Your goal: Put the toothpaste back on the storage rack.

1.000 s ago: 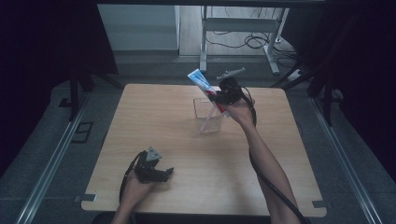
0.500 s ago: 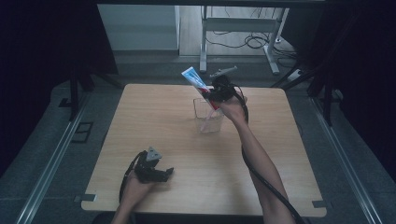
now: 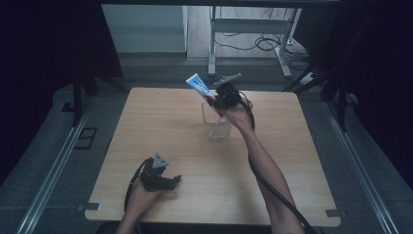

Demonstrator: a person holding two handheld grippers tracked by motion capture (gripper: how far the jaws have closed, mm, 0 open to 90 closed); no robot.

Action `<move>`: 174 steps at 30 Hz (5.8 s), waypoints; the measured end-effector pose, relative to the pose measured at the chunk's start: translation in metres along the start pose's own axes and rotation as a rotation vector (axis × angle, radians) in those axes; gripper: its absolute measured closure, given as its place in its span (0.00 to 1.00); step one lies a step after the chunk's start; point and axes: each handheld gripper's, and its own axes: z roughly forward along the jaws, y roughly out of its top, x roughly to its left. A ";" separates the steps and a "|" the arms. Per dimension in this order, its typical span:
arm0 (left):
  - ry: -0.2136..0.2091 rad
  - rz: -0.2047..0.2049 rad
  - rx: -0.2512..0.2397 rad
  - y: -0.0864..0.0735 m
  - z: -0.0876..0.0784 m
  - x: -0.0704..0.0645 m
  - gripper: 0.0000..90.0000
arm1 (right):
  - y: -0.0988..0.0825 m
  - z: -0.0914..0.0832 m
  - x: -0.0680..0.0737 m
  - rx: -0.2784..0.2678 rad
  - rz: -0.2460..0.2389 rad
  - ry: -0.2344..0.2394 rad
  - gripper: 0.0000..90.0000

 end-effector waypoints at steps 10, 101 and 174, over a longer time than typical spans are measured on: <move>0.001 0.000 0.001 0.000 0.000 0.000 0.15 | -0.007 0.010 0.003 0.016 -0.006 0.004 0.80; 0.002 0.001 0.001 0.000 0.000 0.000 0.15 | -0.034 -0.007 -0.009 0.109 0.038 0.084 0.69; 0.002 -0.003 -0.004 0.000 0.000 -0.001 0.15 | -0.069 -0.052 0.027 0.058 -0.029 0.107 0.09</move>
